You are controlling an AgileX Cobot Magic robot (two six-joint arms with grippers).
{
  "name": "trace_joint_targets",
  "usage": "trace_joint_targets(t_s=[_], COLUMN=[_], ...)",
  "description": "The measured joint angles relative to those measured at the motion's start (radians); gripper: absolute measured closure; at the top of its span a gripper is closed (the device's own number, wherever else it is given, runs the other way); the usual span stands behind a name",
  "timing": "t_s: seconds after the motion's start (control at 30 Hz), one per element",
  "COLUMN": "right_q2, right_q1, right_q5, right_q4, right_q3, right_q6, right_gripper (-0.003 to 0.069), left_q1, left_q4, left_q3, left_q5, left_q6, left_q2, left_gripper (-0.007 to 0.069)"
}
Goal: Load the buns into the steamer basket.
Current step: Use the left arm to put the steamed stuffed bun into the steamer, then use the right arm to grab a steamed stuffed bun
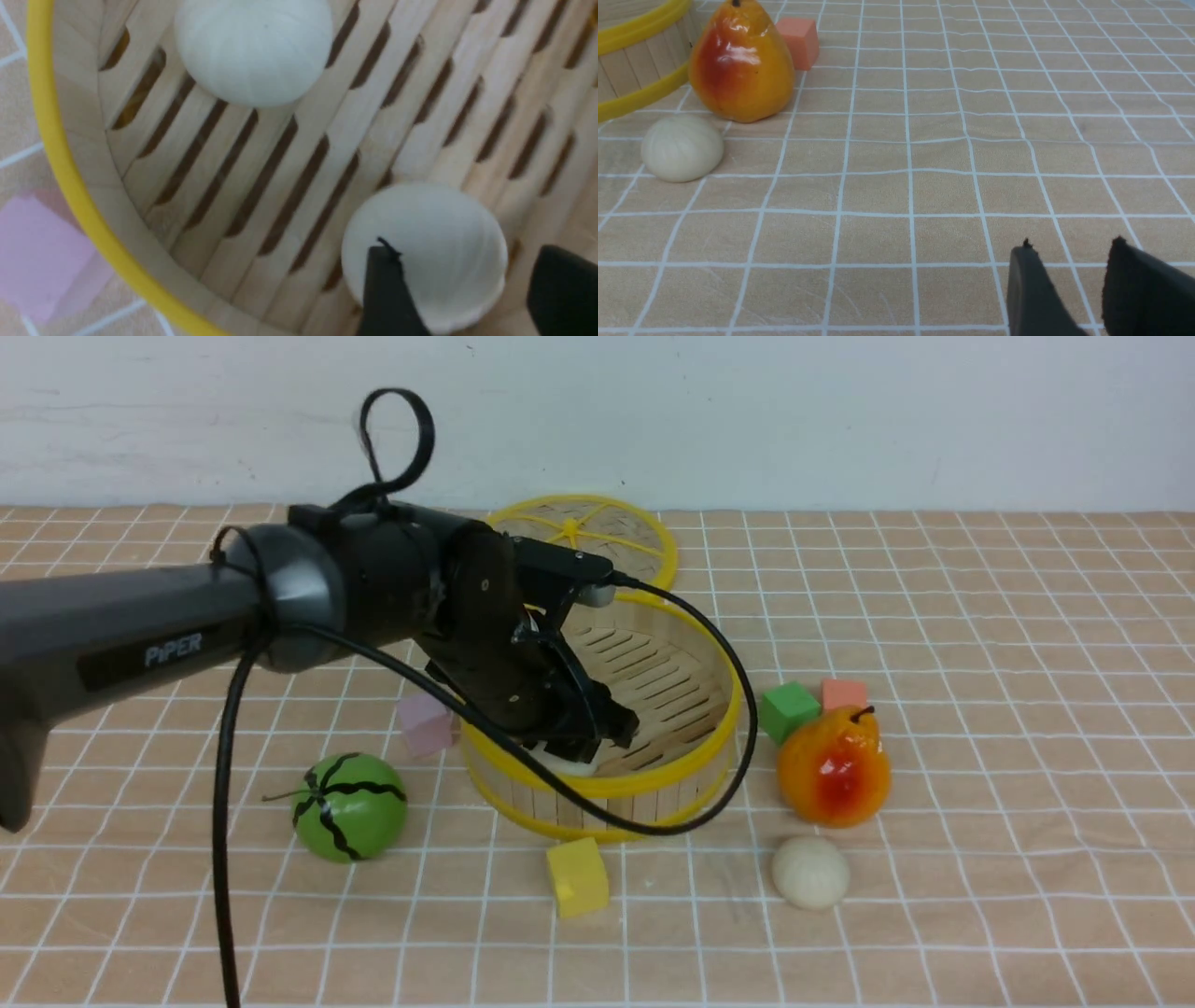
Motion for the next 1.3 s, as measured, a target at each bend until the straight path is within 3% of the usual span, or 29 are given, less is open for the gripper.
trace_joint_targets(t_s=[0.2,0.37,0.47,0.57,0.67,0.8,1.03,1.3], right_q2=[0.000,0.000,0.000,0.000,0.000,0.000,0.000,0.000], right_q1=[0.000,0.000,0.000,0.000,0.000,0.000,0.000,0.000], right_q5=[0.000,0.000,0.000,0.000,0.000,0.000,0.000,0.000], right_q4=[0.000,0.000,0.000,0.000,0.000,0.000,0.000,0.000], right_q3=[0.000,0.000,0.000,0.000,0.000,0.000,0.000,0.000], right_q6=[0.000,0.000,0.000,0.000,0.000,0.000,0.000,0.000], right_gripper=[0.0418,0.0418,0.0418,0.0418,0.0418,0.0418,0.0418,0.0418], left_q1=[0.000,0.000,0.000,0.000,0.000,0.000,0.000,0.000], left_q4=[-0.002,-0.027,-0.054,-0.082,-0.090,-0.093,-0.096,-0.122], left_q3=[-0.002,-0.009,-0.008,-0.008,0.005,0.035,0.206,0.428], left_q5=[0.128,0.240,0.313,0.417,0.492,0.541,0.532,0.455], left_q6=[0.000,-0.020,-0.076,-0.133,-0.134,-0.114,-0.106,-0.168], left_q2=[-0.118,-0.264,-0.361,-0.485,-0.629,-0.773,-1.068,-1.185], left_gripper=[0.0198,0.0240,0.0302,0.0412,0.0537,0.0638,0.0638,0.0638])
